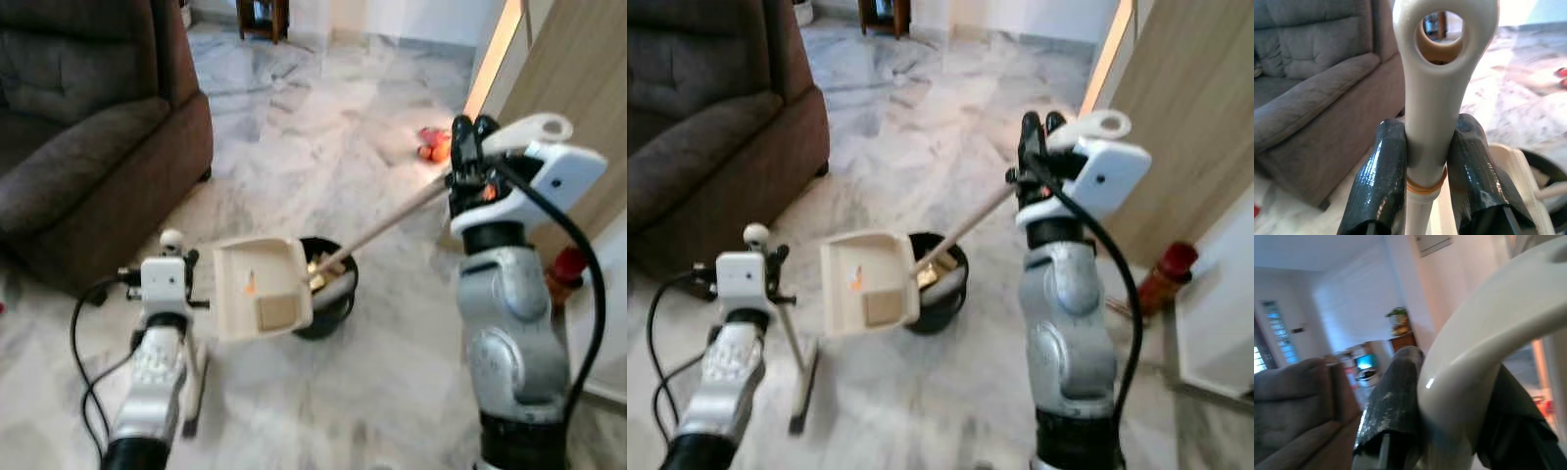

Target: Sweep floor

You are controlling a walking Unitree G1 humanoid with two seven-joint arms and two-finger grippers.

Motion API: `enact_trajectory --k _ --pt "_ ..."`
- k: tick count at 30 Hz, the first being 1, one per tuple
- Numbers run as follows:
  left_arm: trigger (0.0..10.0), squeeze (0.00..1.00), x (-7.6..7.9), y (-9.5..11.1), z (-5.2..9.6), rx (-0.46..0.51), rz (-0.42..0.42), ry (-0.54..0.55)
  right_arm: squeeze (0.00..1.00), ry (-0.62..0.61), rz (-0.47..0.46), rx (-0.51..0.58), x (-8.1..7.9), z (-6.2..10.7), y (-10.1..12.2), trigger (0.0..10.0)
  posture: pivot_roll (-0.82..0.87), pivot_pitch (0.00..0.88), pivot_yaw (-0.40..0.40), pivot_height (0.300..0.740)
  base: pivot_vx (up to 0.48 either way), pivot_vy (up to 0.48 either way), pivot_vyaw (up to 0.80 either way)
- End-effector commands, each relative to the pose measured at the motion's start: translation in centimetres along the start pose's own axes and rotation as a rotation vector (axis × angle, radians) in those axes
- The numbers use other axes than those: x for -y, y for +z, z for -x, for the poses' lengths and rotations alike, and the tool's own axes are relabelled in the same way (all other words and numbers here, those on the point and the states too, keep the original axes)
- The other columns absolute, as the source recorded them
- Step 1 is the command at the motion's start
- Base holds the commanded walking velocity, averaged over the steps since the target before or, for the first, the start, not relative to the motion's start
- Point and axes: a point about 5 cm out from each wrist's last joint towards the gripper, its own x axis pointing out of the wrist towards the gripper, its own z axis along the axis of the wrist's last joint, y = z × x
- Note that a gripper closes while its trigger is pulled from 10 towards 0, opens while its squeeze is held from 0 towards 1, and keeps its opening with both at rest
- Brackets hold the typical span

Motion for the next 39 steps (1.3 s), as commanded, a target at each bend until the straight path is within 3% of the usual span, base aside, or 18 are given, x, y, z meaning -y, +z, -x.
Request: enact_trajectory --k 1,39 --pt "10.0 0.00 -0.5 1.1 -0.4 0.058 0.003 0.009 0.00 0.026 0.005 0.096 -0.7 -0.3 1.8 10.0 -0.07 0.071 -0.002 0.740 0.292 0.000 0.00" --pt "10.0 0.00 -0.6 1.2 -0.4 0.065 0.002 0.022 0.00 0.067 -0.018 0.101 -1.7 -0.3 2.0 10.0 -0.06 0.083 -0.004 0.740 0.297 0.000 0.00"
